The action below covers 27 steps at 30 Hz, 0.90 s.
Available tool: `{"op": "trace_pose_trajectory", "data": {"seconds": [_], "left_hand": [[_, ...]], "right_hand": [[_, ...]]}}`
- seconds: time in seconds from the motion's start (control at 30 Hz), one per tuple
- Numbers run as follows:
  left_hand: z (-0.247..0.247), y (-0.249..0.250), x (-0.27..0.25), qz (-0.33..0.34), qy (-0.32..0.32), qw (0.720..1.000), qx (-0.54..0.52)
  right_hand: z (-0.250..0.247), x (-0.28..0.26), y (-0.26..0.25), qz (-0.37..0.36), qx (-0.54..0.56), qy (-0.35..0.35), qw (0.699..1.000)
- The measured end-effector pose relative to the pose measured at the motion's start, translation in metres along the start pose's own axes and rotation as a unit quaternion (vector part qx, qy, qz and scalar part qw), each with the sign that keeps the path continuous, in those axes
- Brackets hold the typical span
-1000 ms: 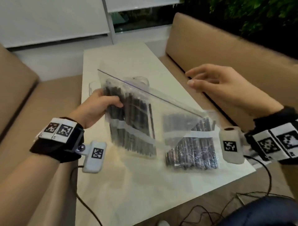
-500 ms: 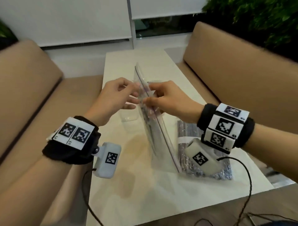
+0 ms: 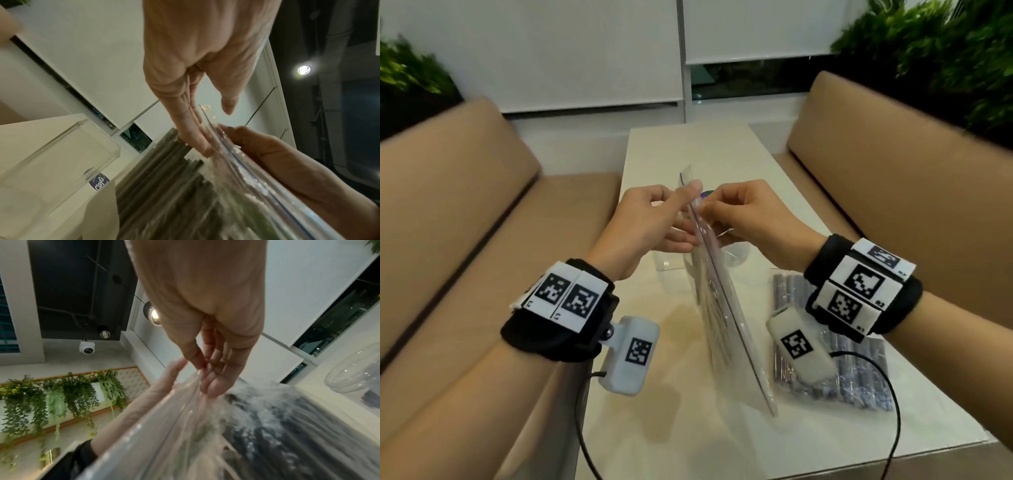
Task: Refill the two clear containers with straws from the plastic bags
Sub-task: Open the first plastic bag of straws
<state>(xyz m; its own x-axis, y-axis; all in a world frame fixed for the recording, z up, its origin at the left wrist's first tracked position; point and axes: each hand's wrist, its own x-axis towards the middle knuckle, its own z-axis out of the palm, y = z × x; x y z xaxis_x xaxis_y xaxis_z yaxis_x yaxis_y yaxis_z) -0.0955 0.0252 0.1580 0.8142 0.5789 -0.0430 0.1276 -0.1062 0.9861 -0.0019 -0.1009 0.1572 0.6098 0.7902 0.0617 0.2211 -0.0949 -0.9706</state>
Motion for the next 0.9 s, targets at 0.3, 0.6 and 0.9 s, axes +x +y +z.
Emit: {"op": "trace_pose_trajectory", "data": {"seconds": [0.3,0.6,0.9], "left_hand": [[-0.012,0.003,-0.006,0.065,0.007,0.995,0.077],[-0.019,0.009,-0.017,0.064,-0.061,0.996,0.029],[-0.009,-0.009,-0.024,0.230,0.054,0.909,0.344]], "right_hand": [[0.013,-0.003,-0.007,0.022,0.022,-0.001,1.000],[0.008,0.002,-0.003,0.009,0.061,-0.081,0.995],[-0.005,0.006,0.001,-0.016,-0.065,0.027,0.997]]}}
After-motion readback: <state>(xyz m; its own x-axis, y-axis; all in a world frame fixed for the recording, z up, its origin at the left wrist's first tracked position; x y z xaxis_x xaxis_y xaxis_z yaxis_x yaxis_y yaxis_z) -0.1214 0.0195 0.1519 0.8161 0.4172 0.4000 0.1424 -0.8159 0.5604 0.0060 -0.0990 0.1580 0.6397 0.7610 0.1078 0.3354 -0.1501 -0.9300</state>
